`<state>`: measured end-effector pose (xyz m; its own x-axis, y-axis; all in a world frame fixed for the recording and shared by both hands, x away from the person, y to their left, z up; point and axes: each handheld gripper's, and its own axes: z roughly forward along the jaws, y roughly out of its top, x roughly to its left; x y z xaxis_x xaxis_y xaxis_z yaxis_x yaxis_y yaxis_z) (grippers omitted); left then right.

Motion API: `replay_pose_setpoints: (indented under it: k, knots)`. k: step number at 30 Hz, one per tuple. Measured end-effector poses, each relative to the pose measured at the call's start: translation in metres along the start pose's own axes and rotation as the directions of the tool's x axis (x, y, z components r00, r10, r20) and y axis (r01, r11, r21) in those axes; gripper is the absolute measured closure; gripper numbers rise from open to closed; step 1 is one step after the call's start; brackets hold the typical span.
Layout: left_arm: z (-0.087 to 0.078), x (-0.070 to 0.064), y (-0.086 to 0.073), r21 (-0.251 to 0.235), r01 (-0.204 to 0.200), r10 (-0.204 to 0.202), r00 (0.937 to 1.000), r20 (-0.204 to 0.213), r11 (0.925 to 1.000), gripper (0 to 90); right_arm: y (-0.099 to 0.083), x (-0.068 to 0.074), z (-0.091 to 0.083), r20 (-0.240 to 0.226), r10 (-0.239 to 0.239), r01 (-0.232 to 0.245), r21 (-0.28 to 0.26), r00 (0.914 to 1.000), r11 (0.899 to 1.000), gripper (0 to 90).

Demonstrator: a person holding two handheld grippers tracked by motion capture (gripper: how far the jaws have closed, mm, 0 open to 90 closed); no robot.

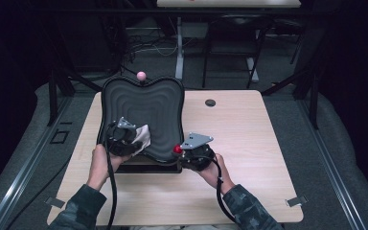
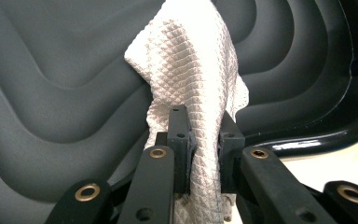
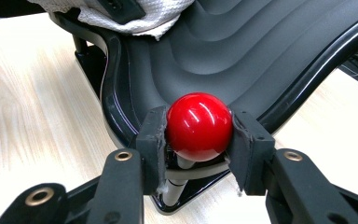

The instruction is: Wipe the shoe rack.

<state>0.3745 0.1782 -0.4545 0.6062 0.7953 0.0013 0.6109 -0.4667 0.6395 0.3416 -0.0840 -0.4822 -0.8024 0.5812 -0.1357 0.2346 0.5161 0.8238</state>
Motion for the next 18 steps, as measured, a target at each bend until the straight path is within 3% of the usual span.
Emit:
replay_pose_setpoints:
  k: [9, 18]
  knots:
    - [0.002, 0.011, 0.016, -0.015, 0.021, -0.021, 0.9998, 0.003, 0.9997, 79.9, 0.0, 0.0, 0.0, 0.005, -0.002, 0.002, 0.003, 1.0, 1.0, 60.1]
    - [0.003, 0.029, 0.04, -0.022, 0.035, -0.035, 0.9988, -0.034, 0.9992, 79.8, 0.0, 0.0, 0.0, 0.0, -0.005, 0.005, 0.004, 1.0, 1.0, 60.1]
